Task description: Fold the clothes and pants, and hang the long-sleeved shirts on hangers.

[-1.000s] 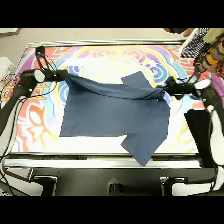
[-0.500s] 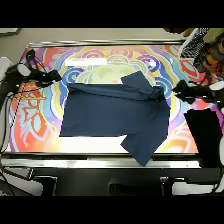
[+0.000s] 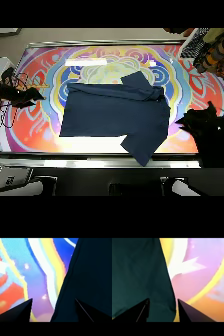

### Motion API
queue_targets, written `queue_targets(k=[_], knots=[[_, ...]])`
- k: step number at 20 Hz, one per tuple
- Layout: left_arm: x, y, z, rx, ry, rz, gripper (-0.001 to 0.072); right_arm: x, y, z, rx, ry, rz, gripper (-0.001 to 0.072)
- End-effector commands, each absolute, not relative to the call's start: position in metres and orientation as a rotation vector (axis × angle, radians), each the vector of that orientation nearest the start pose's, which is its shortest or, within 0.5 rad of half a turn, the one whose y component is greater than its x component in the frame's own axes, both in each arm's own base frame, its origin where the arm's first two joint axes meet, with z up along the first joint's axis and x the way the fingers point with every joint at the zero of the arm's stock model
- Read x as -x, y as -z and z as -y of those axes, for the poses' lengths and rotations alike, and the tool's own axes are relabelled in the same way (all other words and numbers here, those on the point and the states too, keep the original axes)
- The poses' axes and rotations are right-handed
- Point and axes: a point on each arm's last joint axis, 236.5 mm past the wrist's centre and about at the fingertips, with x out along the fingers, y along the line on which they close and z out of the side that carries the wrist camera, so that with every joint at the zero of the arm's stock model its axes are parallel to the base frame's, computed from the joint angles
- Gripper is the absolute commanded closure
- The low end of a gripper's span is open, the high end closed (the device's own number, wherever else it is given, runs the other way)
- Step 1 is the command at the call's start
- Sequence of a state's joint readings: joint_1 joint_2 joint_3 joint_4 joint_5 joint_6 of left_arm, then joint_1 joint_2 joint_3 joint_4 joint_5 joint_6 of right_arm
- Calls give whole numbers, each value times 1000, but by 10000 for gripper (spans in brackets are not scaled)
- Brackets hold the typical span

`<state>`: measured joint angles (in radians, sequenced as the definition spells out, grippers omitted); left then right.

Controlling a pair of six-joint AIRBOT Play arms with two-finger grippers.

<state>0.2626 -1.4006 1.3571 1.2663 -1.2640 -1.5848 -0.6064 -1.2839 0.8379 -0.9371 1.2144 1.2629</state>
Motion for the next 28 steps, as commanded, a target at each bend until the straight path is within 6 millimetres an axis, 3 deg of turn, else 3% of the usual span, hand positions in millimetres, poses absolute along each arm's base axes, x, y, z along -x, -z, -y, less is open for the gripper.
queue_targets(k=[1,15,18,19,20,24,26,28], knots=[[-380,-22,-40,456,-59,-1288,103,-280,83,30,-896,-60,-1339,290],[-379,-17,-40,458,-65,-1293,103,-273,105,10,-993,-51,-1298,293],[-380,-18,-41,461,-67,-1288,103,-262,117,2,-1021,-40,-1315,296],[-380,-18,-41,461,-68,-1286,103,-258,123,1,-1019,-33,-1329,314],[-380,-18,-41,461,-67,-1286,103,-257,127,3,-1014,-28,-1332,414],[-364,-7,-42,468,-65,-1341,104,-268,131,13,-996,7,-1282,676],[-348,15,-47,525,-77,-1369,103,-269,129,12,-1001,0,-1278,678],[-336,32,-35,668,-7,-1370,108,-268,129,10,-1004,-6,-1282,678]])
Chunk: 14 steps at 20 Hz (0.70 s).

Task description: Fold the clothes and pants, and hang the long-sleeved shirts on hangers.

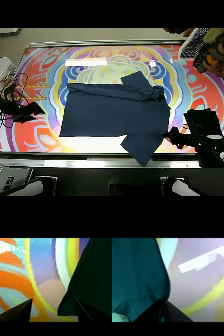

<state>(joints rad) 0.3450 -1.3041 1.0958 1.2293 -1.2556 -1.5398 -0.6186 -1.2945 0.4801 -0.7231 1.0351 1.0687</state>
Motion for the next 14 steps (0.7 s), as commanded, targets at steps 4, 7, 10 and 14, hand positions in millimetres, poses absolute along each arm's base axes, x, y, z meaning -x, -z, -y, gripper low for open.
queue_targets(k=[4,7,10,14], knots=[[-318,61,-19,779,66,-1366,108,-265,126,5,-1017,-28,-1295,677],[-303,77,-2,820,118,-1410,108,-267,123,1,-1038,-41,-1292,677],[-293,85,13,872,171,-1444,108,-270,121,0,-1058,-43,-1279,677],[-283,93,26,882,200,-1501,108,-269,119,-3,-1066,-53,-1283,677]])
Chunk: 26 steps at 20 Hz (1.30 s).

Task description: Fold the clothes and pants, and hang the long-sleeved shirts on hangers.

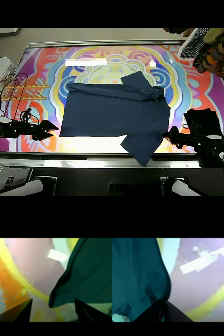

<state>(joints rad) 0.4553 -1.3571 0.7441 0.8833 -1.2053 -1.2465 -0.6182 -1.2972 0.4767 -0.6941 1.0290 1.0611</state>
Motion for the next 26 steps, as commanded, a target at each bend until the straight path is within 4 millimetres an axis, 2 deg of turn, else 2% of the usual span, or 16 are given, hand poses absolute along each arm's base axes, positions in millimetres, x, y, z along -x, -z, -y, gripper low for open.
queue_targets(k=[1,5,7,8,9,10,11,12,13,15,17,18,20,22,24,26], knots=[[-282,95,30,877,209,-1515,108,-269,119,-3,-1067,-56,-1284,677],[-279,108,48,863,240,-1572,108,-268,117,-5,-1070,-64,-1288,677],[-281,113,50,862,224,-1572,117,-268,117,-5,-1071,-66,-1289,678],[-283,114,48,860,216,-1564,259,-267,117,-6,-1072,-68,-1290,678],[-285,115,47,857,212,-1559,461,-267,116,-6,-1072,-69,-1290,678],[-285,115,47,857,212,-1558,539,-268,115,-6,-1067,-70,-1286,678],[-285,115,47,857,212,-1558,539,-269,113,-5,-1061,-70,-1278,678],[-285,115,47,856,212,-1558,580,-270,111,-4,-1054,-70,-1268,678],[-285,115,47,853,215,-1557,692,-272,107,-4,-1050,-75,-1255,678],[-289,113,46,853,214,-1542,695,-282,89,-7,-1041,-125,-1193,679],[-305,101,46,859,225,-1493,696,-301,62,-10,-1049,-195,-1100,680],[-316,92,45,849,233,-1455,695,-313,50,-12,-1034,-215,-1067,681],[-345,70,45,775,249,-1364,696,-345,29,-31,-897,-275,-1033,681],[-380,33,49,719,267,-1262,696,-388,-7,-44,-743,-266,-968,681],[-419,-24,53,650,307,-1125,696,-438,-75,-45,-620,-257,-808,681],[-453,-100,50,582,332,-955,696,-468,-164,-43,-520,-277,-640,681]])
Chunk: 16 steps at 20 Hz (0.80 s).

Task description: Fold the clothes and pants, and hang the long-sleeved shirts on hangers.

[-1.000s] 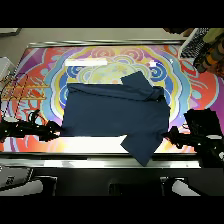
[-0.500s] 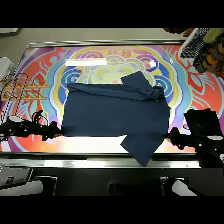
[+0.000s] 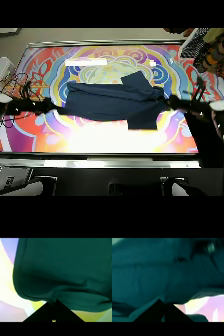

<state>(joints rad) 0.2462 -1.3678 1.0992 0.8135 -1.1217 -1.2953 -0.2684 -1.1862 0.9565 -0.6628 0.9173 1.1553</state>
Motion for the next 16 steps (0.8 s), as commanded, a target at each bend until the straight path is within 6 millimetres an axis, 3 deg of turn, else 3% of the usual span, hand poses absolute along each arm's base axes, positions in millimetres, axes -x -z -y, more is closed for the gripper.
queue_targets(k=[1,4,6,8,10,12,14,16], knots=[[-463,-141,47,547,335,-867,696,-472,-212,-43,-484,-300,-566,681],[-466,-274,30,441,283,-599,696,-451,-341,-45,-340,-339,-372,681],[-440,-341,19,376,224,-497,697,-416,-412,-46,-276,-330,-250,681],[-400,-388,8,335,141,-438,697,-370,-464,-46,-229,-302,-151,681],[-358,-426,-2,317,66,-351,697,-322,-502,-48,-190,-278,-50,681],[-322,-450,-10,308,4,-274,696,-280,-529,-49,-180,-255,43,681],[-290,-468,-19,308,-58,-209,696,-252,-544,-45,-197,-223,96,681],[-276,-476,-26,289,-96,-178,697,-245,-546,-45,-224,-215,101,681]])
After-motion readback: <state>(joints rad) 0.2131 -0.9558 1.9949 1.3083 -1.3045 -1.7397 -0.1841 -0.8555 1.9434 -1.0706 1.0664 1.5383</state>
